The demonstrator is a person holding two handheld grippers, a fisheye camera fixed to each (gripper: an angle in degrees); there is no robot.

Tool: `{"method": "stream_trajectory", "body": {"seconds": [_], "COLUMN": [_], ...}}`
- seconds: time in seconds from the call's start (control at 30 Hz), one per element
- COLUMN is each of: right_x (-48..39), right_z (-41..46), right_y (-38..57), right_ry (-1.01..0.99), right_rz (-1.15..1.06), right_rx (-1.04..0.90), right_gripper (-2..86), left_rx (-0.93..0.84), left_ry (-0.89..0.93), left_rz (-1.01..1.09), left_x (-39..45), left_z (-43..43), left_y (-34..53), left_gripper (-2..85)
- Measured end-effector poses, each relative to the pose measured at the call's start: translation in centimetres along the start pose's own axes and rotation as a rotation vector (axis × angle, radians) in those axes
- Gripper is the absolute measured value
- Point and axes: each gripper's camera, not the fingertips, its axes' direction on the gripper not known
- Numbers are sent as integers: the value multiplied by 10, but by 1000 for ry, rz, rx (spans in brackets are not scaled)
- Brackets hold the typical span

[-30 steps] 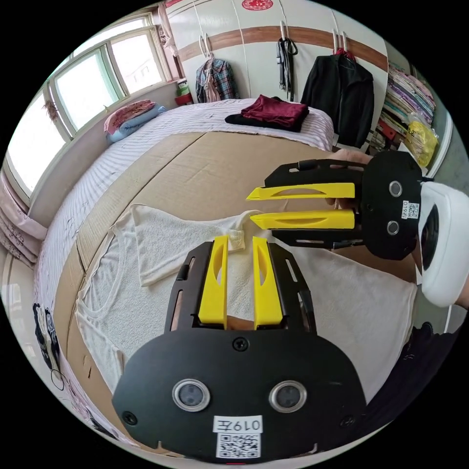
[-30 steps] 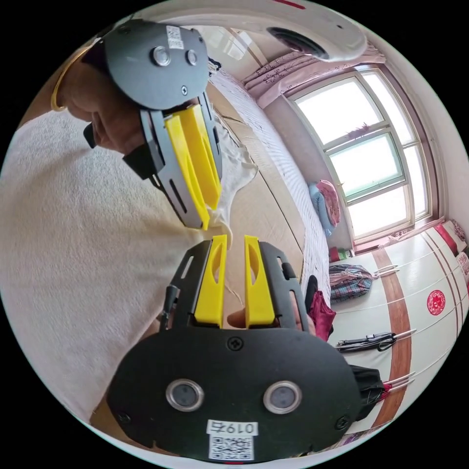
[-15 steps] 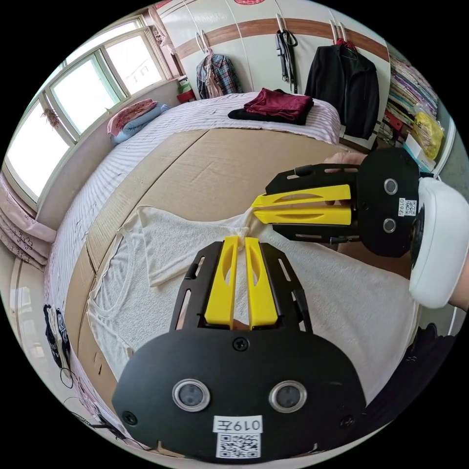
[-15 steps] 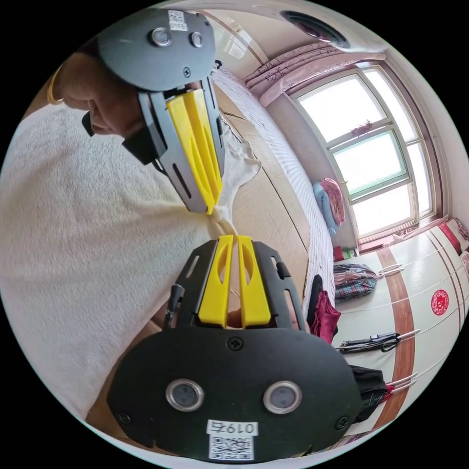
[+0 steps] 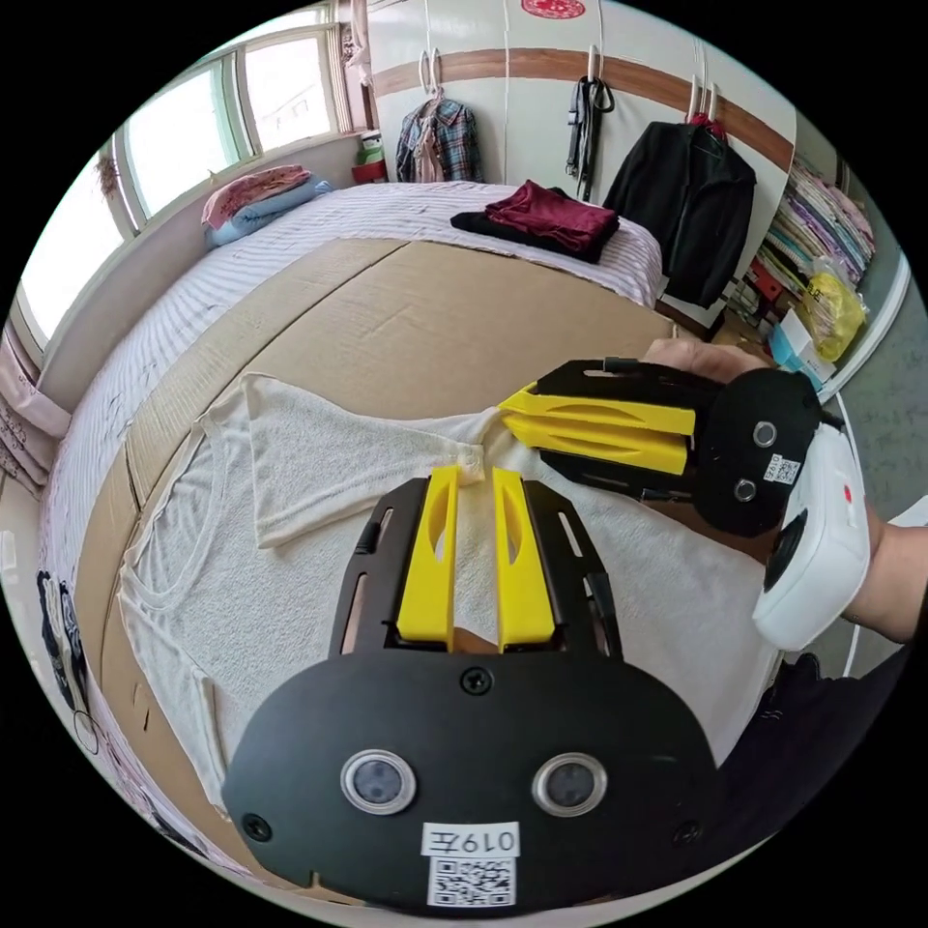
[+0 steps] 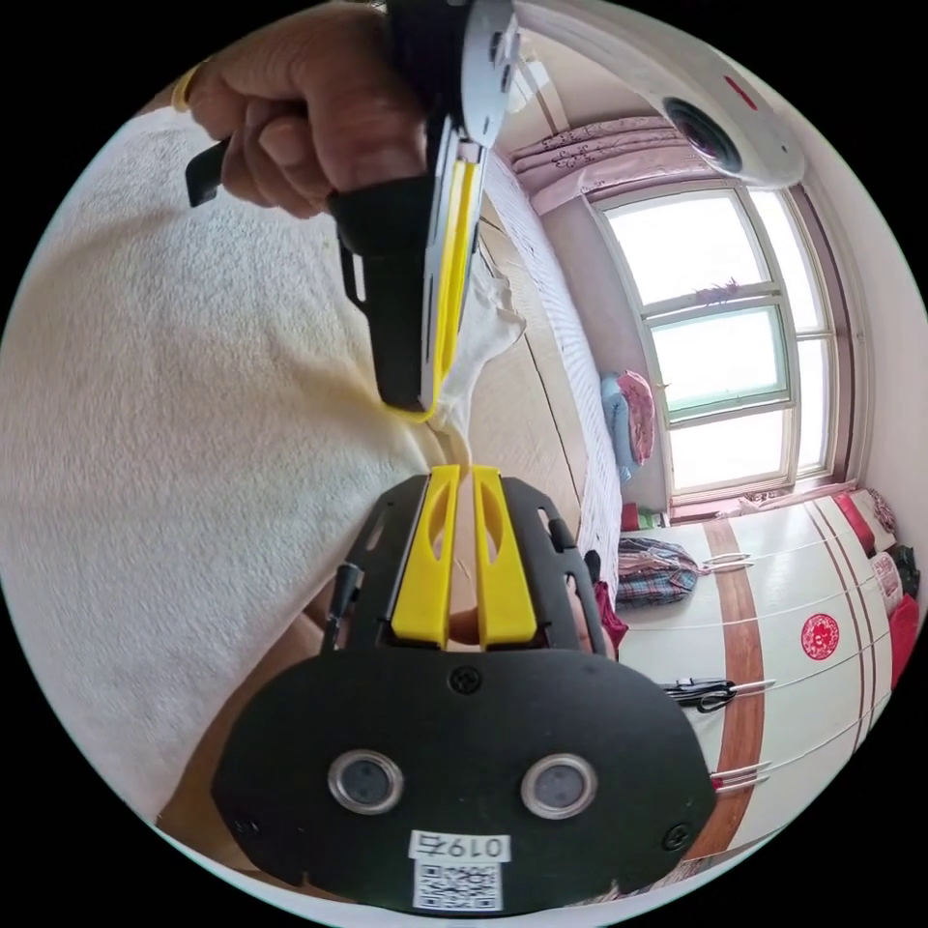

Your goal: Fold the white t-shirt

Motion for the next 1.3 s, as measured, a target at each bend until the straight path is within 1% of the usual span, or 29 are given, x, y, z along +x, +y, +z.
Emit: {"method": "stream_trajectory", "body": {"seconds": [0.23, 0.33, 0.4, 0.5, 0.63, 0.7, 0.83, 1.0, 1.13, 1.3], "right_x": [11, 28, 40, 57, 68, 73, 81, 110, 159, 221], "right_z": [-29, -48, -63, -84, -88, -85, -82, -97, -121, -156], "right_y": [6, 12, 14, 7, -20, -29, -39, -34, -23, 0], "right_ry": [8, -8, -28, -39, 7, -21, -65, -78, -72, -134], "right_rz": [27, 127, 200, 275, 206, 173, 91, 109, 195, 392], "right_rx": [-13, -14, 26, 110, 101, 86, 29, 0, -5, 39], "right_gripper": [43, 37, 30, 8, -3, -4, -8, -9, -7, -9], "left_rx": [33, 101, 168, 158, 67, 47, 48, 57, 93, 165], "left_ry": [72, 90, 79, 43, -7, -4, -4, -4, 4, -6], "left_rz": [-64, -120, -216, -275, -267, -264, -267, -277, -320, -477], "left_x": [-33, -52, -77, -107, -127, -136, -153, -182, -209, -266], "left_z": [-28, -49, -64, -70, -65, -68, -82, -110, -145, -212], "left_y": [12, 22, 25, 18, 6, 5, 5, 9, 28, 97], "left_gripper": [21, 16, 13, 11, 9, 8, 7, 7, 8, 13]}}
